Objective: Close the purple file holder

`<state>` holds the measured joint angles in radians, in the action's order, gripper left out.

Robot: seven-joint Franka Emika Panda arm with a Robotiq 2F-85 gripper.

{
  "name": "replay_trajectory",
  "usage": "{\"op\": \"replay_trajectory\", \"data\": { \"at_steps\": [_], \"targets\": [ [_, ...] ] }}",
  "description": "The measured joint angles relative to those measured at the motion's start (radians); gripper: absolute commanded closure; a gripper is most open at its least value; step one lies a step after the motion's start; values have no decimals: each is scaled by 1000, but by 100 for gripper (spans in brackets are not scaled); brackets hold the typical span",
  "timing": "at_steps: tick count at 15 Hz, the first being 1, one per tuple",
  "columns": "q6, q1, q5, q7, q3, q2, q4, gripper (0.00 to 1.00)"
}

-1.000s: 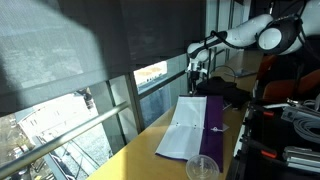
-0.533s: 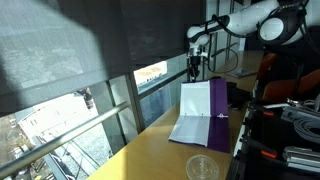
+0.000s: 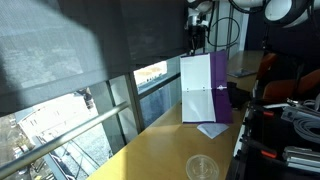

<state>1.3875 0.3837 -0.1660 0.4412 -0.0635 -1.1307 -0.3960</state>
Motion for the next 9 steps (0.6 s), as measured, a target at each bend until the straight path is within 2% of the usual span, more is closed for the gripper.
{"op": "replay_trajectory", "data": {
  "at_steps": [6, 9],
  "targets": [
    [14, -15, 18, 29, 0, 4, -5, 100],
    [62, -40, 44, 62, 1, -6, -9, 100]
  ]
}}
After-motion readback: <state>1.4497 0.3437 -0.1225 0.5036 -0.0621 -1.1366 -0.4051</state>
